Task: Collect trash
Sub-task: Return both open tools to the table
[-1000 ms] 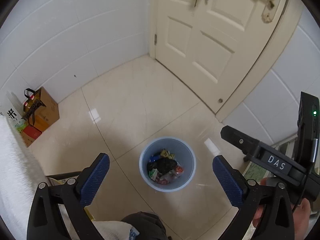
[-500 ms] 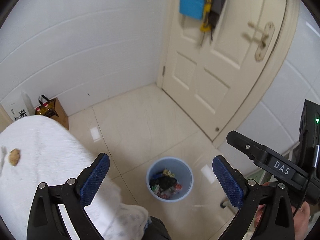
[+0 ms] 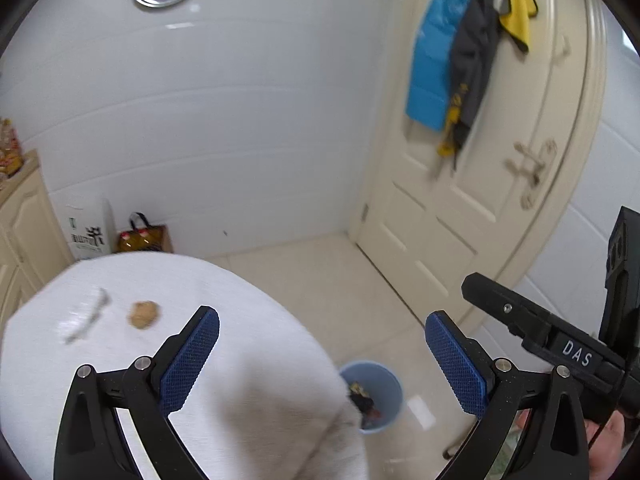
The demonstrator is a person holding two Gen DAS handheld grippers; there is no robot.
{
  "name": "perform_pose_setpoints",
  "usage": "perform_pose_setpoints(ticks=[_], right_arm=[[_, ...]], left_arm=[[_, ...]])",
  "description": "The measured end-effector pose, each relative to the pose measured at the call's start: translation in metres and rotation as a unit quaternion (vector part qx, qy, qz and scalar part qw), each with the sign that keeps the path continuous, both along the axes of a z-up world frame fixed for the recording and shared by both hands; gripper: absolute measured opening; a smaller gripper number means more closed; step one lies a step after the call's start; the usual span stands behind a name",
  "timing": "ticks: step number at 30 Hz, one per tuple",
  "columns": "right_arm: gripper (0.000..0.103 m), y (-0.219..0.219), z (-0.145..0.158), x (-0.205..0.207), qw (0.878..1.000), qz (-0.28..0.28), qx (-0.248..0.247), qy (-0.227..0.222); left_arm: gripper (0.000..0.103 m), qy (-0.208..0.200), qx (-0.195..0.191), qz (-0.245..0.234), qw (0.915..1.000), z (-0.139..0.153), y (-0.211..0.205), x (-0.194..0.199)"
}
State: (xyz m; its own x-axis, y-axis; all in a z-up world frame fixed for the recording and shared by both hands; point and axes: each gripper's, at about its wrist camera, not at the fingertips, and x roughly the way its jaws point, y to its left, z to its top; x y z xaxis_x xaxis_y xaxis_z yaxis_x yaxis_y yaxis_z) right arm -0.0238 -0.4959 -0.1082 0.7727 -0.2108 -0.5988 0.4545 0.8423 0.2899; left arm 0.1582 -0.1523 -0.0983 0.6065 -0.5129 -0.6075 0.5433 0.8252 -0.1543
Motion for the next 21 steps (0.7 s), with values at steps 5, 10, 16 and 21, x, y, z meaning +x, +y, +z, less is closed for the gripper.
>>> perform_pose_setpoints(ticks=[5, 10, 16, 21], right_arm=[[0.103, 0.052, 0.02, 0.023, 0.998, 0.05, -0.036, -0.012], [0.103, 0.098, 0.032, 0.04, 0.994, 0.091, -0.062, -0.026], [0.103, 0.142, 0.035, 0.06, 0.987, 0.131, -0.086, -0.036], [0.103, 0.175, 0.03, 0.08, 0.982, 0.155, -0.106, -0.037]], left_arm=[[0.102, -0.029, -0.02, 0.046, 0.9983, 0.021, 0.065, -0.036], [0.102, -0.052, -0.035, 0.098, 0.9932, 0.03, 0.128, -0.074], [0.102, -0.061, -0.043, 0.144, 0.9868, 0.024, 0.187, -0.114], [0.102, -0.059, -0.041, 0.174, 0.9821, 0.012, 0.217, -0.128]])
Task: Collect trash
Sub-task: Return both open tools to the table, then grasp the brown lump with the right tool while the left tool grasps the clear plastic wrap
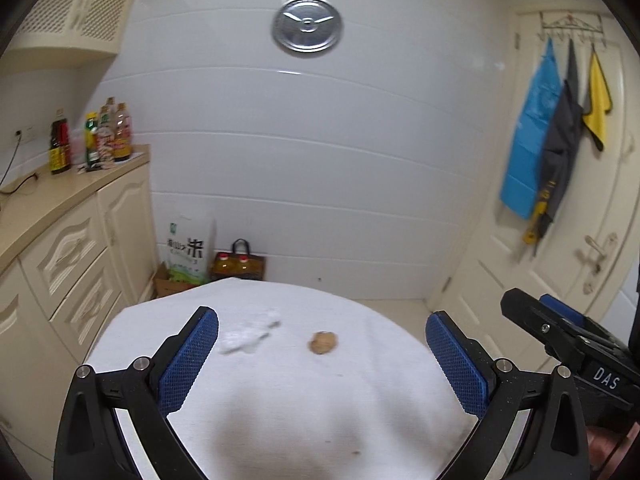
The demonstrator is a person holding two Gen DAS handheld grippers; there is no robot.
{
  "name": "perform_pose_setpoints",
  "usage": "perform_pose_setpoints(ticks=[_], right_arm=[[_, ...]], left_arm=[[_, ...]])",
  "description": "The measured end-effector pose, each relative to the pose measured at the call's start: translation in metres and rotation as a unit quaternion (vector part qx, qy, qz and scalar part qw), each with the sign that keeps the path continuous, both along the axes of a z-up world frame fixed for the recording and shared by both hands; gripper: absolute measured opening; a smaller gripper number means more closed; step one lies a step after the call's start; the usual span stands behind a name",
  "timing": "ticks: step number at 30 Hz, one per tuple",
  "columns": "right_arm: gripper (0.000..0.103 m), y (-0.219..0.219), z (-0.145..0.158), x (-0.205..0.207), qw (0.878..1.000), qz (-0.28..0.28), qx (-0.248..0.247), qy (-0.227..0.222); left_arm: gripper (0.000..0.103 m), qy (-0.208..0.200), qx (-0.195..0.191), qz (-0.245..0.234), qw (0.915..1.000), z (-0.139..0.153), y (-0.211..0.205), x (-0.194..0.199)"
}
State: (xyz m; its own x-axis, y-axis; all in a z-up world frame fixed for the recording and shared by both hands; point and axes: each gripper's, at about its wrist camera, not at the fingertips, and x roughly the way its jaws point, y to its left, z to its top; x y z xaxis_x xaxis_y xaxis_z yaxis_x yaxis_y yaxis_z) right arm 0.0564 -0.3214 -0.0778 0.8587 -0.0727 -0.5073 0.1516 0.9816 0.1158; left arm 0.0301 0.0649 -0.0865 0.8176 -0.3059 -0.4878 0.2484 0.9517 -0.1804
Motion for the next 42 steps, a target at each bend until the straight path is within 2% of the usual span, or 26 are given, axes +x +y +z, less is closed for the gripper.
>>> perform_pose_setpoints(ticks=[6, 14, 24, 29, 33, 35, 36, 38, 39, 41, 42], right_arm=[[0.103, 0.024, -0.02, 0.03, 0.999, 0.024, -0.027, 0.017], [0.103, 0.025, -0.08, 0.085, 0.995, 0.037, -0.019, 0.09], [0.102, 0.021, -0.152, 0.148, 0.984, 0.036, -0.013, 0.172], [0.092, 0.021, -0.178, 0.171, 0.979, 0.041, -0.009, 0.198], [0.076, 0.022, -0.194, 0.182, 0.975, 0.051, 0.0, 0.217], [0.07, 0.026, -0.201, 0.184, 0.972, 0.06, -0.004, 0.226], [0.063, 0.028, -0.201, 0.182, 0.973, 0.062, -0.016, 0.221], [0.049, 0.028, -0.201, 0.18, 0.974, 0.068, -0.011, 0.215], [0.047, 0.027, -0.2, 0.179, 0.974, 0.071, -0.007, 0.214], [0.047, 0.026, -0.199, 0.177, 0.974, 0.075, -0.01, 0.213], [0.047, 0.026, -0.199, 0.175, 0.974, 0.077, -0.01, 0.212]], left_arm=[[0.102, 0.02, 0.019, 0.028, 0.9992, -0.024, 0.007, 0.016], [0.102, 0.08, 0.055, 0.043, 0.9944, -0.061, -0.018, 0.086], [0.102, 0.13, 0.13, 0.018, 0.9828, -0.103, -0.08, 0.197], [0.102, 0.147, 0.168, 0.008, 0.9748, -0.137, -0.095, 0.259], [0.1, 0.156, 0.18, -0.008, 0.971, -0.159, -0.112, 0.295], [0.087, 0.162, 0.185, -0.025, 0.9689, -0.168, -0.122, 0.311], [0.084, 0.161, 0.178, -0.032, 0.9702, -0.17, -0.126, 0.314], [0.059, 0.162, 0.16, -0.047, 0.9727, -0.171, -0.132, 0.32], [0.051, 0.165, 0.147, -0.055, 0.9737, -0.171, -0.136, 0.324], [0.027, 0.164, 0.145, -0.063, 0.9738, -0.171, -0.147, 0.331], [0.027, 0.162, 0.145, -0.063, 0.974, -0.171, -0.151, 0.333]])
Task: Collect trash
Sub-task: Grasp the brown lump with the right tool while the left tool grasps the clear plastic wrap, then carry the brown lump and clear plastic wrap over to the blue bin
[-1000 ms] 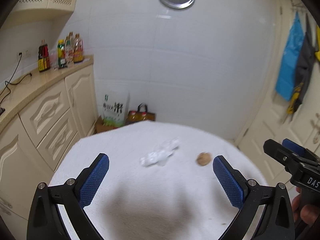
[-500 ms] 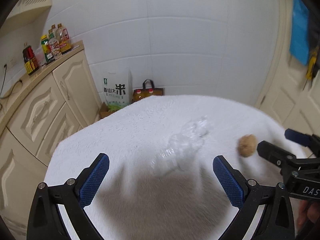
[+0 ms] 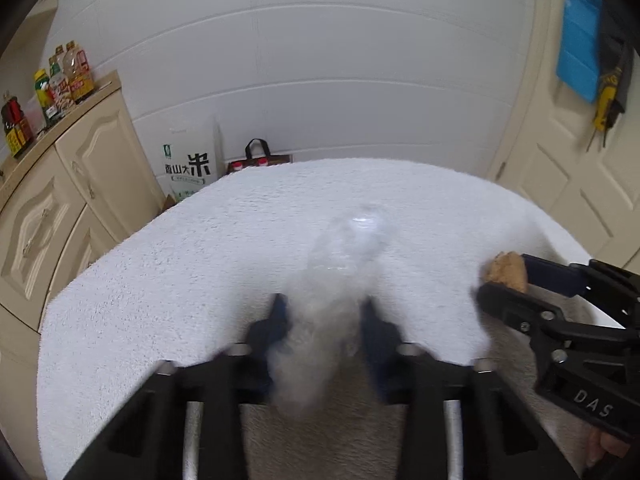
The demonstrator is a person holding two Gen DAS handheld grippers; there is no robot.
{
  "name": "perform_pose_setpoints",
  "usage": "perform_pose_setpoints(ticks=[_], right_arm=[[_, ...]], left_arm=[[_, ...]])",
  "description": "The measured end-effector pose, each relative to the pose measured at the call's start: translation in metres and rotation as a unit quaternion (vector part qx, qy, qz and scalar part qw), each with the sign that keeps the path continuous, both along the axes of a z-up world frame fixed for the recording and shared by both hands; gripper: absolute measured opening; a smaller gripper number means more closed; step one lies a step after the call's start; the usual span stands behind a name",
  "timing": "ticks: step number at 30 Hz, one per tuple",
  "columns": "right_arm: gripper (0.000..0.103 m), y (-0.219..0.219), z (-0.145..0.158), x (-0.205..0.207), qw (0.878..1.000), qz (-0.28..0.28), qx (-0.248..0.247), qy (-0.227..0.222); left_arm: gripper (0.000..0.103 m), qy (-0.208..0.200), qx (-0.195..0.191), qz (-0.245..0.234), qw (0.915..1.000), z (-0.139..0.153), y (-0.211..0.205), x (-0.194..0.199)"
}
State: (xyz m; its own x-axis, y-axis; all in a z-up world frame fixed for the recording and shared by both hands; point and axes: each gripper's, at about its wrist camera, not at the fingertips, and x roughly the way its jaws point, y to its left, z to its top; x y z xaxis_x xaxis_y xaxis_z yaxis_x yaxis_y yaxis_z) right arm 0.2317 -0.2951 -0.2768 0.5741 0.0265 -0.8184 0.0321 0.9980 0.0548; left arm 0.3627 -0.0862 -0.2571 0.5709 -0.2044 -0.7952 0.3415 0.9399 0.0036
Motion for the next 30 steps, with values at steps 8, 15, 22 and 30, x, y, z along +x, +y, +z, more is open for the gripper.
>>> perform_pose_setpoints(ticks=[8, 15, 22, 30], right_arm=[[0.047, -0.005, 0.021, -0.034, 1.0, -0.009, 0.022, -0.016], [0.047, -0.018, 0.055, -0.087, 0.998, -0.014, 0.044, -0.048], [0.047, -0.029, 0.097, -0.14, 0.994, -0.025, 0.049, -0.097], [0.047, -0.047, 0.143, -0.195, 0.985, -0.037, 0.051, -0.158]], left_arm=[[0.025, 0.022, -0.083, 0.015, 0.9962, 0.006, -0.015, 0.015], [0.025, -0.025, -0.092, 0.017, 0.9953, 0.036, -0.045, -0.009], [0.025, -0.072, -0.111, 0.005, 0.9913, 0.068, -0.084, -0.056], [0.025, -0.115, -0.129, -0.015, 0.9848, 0.095, -0.13, -0.102]])
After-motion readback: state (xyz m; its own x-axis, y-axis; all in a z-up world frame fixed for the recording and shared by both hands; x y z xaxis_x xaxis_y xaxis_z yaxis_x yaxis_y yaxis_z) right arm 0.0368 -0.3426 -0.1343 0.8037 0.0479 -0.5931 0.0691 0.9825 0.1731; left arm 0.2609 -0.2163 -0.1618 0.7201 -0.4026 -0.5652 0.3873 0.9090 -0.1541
